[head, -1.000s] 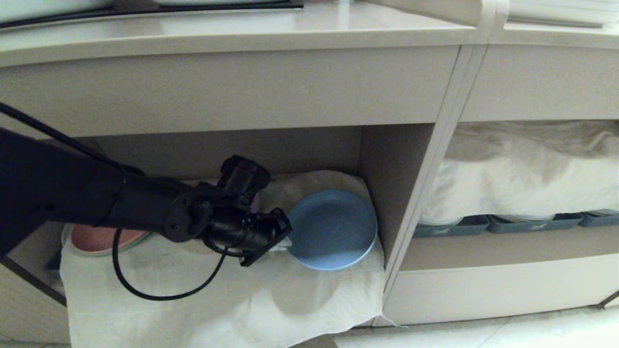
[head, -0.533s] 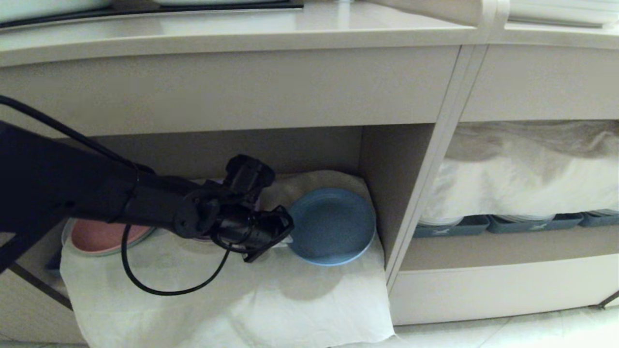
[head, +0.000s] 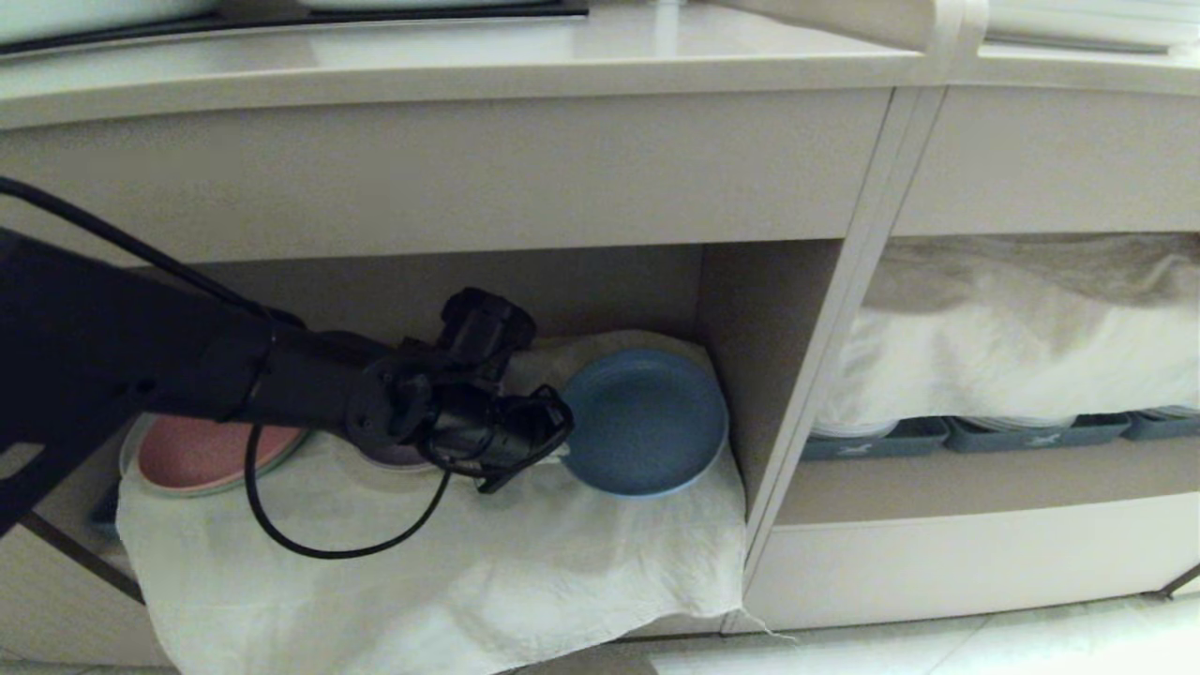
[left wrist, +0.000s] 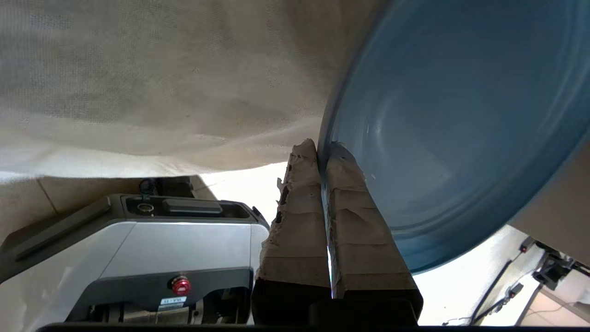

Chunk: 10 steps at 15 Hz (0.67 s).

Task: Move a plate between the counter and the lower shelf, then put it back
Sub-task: Put the plate in the cupboard

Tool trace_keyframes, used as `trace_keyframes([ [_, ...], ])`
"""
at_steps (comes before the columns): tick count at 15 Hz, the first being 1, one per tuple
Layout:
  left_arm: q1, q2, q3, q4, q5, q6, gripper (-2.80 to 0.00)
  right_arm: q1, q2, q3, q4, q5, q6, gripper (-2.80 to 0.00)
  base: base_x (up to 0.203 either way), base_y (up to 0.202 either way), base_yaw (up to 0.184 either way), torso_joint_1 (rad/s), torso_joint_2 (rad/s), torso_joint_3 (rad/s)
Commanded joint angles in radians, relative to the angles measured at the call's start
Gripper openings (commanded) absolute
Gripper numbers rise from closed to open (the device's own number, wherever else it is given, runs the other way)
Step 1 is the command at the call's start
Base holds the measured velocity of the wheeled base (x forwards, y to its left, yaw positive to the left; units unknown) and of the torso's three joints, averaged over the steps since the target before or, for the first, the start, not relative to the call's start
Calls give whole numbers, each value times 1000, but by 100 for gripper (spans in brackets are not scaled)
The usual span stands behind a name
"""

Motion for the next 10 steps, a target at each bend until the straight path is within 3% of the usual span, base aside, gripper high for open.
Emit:
trace_keyframes([
  [1,0,2,-1,0,7,-8,-280,0,0,0,0,0,0,-280,0,0,0,0,0,0],
  [10,0,20,-3,0,10,-9,-280,0,0,0,0,0,2,-280,0,0,0,0,0,0],
])
